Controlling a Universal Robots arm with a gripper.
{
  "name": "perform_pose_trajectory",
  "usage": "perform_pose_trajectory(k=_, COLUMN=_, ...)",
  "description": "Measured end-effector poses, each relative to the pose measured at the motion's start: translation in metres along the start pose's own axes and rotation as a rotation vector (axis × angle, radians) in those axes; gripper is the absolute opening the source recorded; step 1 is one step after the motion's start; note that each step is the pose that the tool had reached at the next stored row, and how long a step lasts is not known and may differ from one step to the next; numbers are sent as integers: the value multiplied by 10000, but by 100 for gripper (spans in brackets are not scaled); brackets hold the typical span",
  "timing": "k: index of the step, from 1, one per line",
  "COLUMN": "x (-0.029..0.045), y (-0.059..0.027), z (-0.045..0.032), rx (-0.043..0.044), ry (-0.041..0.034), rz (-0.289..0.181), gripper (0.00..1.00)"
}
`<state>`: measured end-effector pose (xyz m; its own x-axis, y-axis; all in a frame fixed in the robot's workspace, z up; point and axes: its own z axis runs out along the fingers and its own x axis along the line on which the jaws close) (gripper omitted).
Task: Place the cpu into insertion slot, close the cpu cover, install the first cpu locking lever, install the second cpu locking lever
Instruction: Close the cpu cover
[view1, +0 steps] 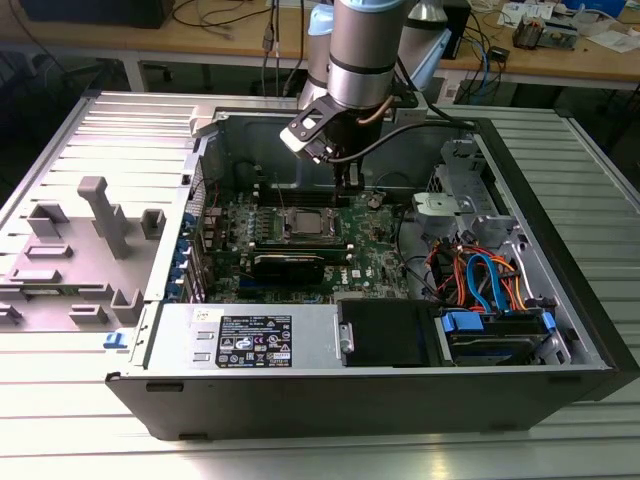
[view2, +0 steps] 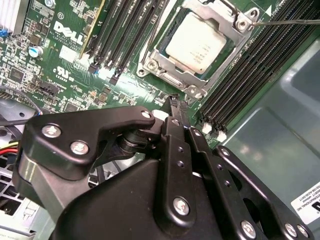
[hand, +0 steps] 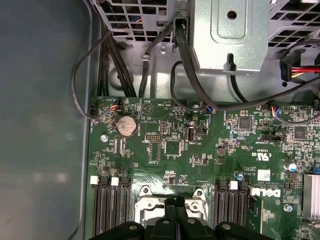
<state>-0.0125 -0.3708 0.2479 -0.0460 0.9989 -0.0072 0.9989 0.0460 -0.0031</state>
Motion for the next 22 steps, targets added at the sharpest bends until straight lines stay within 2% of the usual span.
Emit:
perform_pose_trajectory(k=7, x=1, y=-13, z=0, rx=-1, ry=1, rz=0, gripper=11)
perform_pose_trajectory(k=12, x=3, y=-66, z=3, rx=-2, ry=13, rz=1, gripper=11)
perform_pose_trajectory(k=20, x=9, y=-204, z=15, rx=-2, ry=26, rz=1, gripper=11)
perform_pose_trajectory(k=22, x=12, y=-269, z=33, rx=-2, ry=31, rz=-1, gripper=11)
